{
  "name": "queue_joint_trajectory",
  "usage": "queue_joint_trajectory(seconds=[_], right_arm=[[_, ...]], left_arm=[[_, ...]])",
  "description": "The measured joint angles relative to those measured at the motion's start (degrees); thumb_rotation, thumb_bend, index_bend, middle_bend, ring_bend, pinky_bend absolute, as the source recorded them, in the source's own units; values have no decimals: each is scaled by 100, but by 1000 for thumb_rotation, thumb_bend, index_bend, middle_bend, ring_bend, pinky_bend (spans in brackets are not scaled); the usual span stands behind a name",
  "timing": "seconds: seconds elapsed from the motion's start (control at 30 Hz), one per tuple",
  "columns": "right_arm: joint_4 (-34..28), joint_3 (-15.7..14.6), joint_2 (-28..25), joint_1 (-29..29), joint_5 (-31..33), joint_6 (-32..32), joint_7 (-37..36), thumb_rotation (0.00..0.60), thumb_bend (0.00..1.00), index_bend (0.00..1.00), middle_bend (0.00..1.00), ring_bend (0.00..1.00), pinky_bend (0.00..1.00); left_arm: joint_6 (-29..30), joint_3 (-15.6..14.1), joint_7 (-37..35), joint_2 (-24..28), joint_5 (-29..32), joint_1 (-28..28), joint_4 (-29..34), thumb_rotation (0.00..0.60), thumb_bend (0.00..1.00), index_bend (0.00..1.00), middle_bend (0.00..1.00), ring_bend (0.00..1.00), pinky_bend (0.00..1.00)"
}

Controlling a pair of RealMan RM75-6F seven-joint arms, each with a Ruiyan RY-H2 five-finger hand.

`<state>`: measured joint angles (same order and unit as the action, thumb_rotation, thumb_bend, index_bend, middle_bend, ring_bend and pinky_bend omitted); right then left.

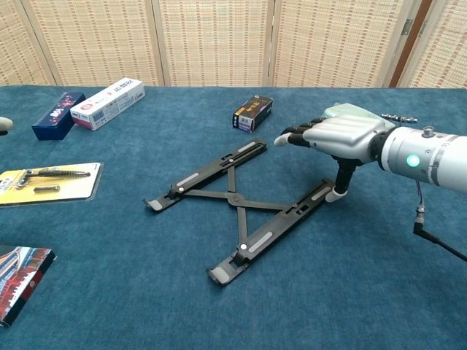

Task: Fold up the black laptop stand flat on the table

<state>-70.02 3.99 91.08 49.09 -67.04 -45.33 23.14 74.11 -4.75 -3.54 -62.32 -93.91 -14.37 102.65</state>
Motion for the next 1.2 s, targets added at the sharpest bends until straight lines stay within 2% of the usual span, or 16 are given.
queue_joint_trajectory(seconds=[0.17,0.27,0.37,0.5,0.6,0.67,0.83,1.2], right_arm=[[360,255,167,160,161,171,-47,600,39,0,0,0,0],[310,315,73,265,204,411,-106,600,57,0,0,0,0],[-17,370,-217,357,200,681,-281,600,82,0,0,0,0],[-672,512,-675,501,77,1111,-861,600,128,0,0,0,0],[-913,662,-795,628,-84,1364,-1446,600,164,0,11,0,0],[-970,758,-788,744,-211,1530,-1791,600,145,0,33,0,0],[-836,991,-447,1248,-435,2023,-2428,600,108,0,45,0,0],[231,1074,388,2110,-361,2695,-2627,600,108,0,75,0,0]], left_arm=[[71,5,-33,31,13,45,-15,600,267,6,83,108,19],[119,-5,-54,60,1,74,-13,600,268,6,83,108,19],[175,-13,-88,84,-12,111,-22,600,268,6,83,108,19],[196,-3,-140,91,-19,121,-39,600,268,6,83,108,19],[213,-3,-145,95,-44,126,-25,600,268,6,83,108,19],[231,-12,-137,116,-63,139,-1,600,268,6,84,108,19],[238,-18,-107,163,-72,151,44,600,268,6,83,108,19],[190,-2,-32,174,-57,140,120,600,268,6,83,108,19]])
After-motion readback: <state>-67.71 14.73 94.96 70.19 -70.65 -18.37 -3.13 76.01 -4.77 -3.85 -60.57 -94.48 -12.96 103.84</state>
